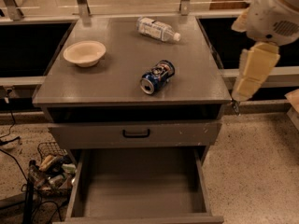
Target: Place pepsi can into middle drawer
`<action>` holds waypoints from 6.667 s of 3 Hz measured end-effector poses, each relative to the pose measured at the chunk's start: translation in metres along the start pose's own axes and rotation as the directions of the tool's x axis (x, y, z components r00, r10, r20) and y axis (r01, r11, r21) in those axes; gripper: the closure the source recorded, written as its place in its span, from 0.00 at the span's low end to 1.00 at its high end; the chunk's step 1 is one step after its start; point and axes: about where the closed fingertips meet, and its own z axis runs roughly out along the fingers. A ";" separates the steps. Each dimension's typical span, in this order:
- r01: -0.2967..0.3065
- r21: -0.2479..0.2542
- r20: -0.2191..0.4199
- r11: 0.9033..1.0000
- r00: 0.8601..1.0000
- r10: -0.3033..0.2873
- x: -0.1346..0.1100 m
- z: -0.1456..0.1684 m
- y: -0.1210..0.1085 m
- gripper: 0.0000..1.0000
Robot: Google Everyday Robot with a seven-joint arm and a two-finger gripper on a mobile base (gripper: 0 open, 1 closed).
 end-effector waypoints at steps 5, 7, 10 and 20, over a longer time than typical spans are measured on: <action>0.260 -0.062 0.194 0.964 0.950 -0.244 -0.061 0.056 -0.025 0.00; 0.381 -0.032 0.284 0.924 0.890 -0.357 -0.100 0.079 -0.060 0.00; 0.396 -0.079 0.286 0.915 0.888 -0.360 -0.130 0.104 -0.076 0.00; 0.066 -0.215 -0.007 0.974 0.998 -0.069 -0.107 0.179 -0.103 0.00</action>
Offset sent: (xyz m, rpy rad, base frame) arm 0.0491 0.0704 -0.0308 0.0940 0.0577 0.2855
